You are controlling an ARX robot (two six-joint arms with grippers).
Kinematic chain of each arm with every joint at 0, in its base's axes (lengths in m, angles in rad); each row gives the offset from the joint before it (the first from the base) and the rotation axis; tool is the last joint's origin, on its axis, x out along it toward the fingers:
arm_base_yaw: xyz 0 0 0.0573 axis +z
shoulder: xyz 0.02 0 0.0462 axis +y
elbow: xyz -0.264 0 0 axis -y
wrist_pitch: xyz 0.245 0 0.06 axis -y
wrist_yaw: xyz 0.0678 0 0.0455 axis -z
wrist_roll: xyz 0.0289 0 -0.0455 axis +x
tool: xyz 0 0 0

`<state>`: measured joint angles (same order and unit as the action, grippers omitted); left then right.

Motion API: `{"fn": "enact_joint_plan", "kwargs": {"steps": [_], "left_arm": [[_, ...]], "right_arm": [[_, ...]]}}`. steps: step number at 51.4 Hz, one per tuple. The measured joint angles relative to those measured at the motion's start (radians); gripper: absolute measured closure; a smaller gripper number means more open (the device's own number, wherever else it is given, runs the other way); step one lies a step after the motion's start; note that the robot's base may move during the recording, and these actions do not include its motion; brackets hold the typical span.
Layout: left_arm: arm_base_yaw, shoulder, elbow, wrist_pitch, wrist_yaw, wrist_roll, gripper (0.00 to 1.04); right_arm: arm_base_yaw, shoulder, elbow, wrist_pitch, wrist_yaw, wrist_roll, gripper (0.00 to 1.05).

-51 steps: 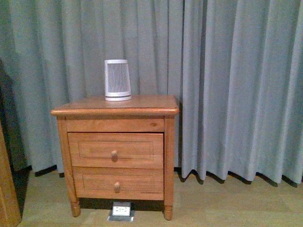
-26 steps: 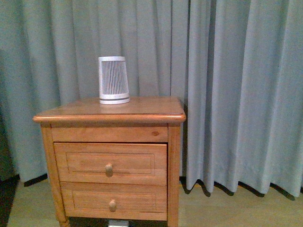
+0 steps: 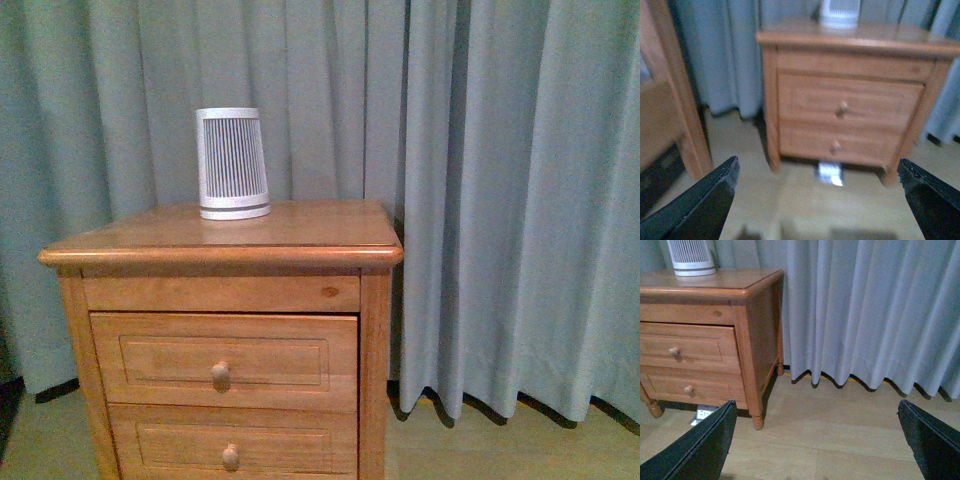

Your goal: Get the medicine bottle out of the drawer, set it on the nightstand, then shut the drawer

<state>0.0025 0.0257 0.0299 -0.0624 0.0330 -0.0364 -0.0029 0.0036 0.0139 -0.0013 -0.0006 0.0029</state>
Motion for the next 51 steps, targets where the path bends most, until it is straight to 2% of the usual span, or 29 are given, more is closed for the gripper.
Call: {"fn": "enact_joint_plan", "kwargs": {"steps": [4,8,13,20,28,33,40,51], "left_arm": [[0.009,0.092,0.051,-0.152,0.032,-0.128,0.07],[0.013,0.151,0.051,-0.133,0.043,-0.188,0.07],[0.024,0.275,0.052,0.006,0.047,-0.217,0.07],[0.018,0.554,0.073,0.293,0.041,-0.212,0.07],[-0.038,0.976,0.187,0.673,-0.003,-0.175,0.07],[-0.078,1.194,0.285,0.824,-0.034,-0.139,0.07],[-0.135,1.468,0.461,0.921,-0.068,-0.099,0.07],[-0.200,1.744,0.698,0.990,-0.095,-0.066,0.07]], "right_arm": [[0.000,0.000,0.000,0.000,-0.001,0.000,0.07],[0.000,0.000,0.000,0.000,0.000,0.000,0.07],[0.000,0.000,0.000,0.000,0.000,0.000,0.07],[0.000,0.000,0.000,0.000,0.000,0.000,0.07],[0.000,0.000,0.000,0.000,0.000,0.000,0.07],[0.000,0.000,0.000,0.000,0.000,0.000,0.07],[0.000,0.000,0.000,0.000,0.000,0.000,0.07],[0.000,0.000,0.000,0.000,0.000,0.000,0.07]]}}
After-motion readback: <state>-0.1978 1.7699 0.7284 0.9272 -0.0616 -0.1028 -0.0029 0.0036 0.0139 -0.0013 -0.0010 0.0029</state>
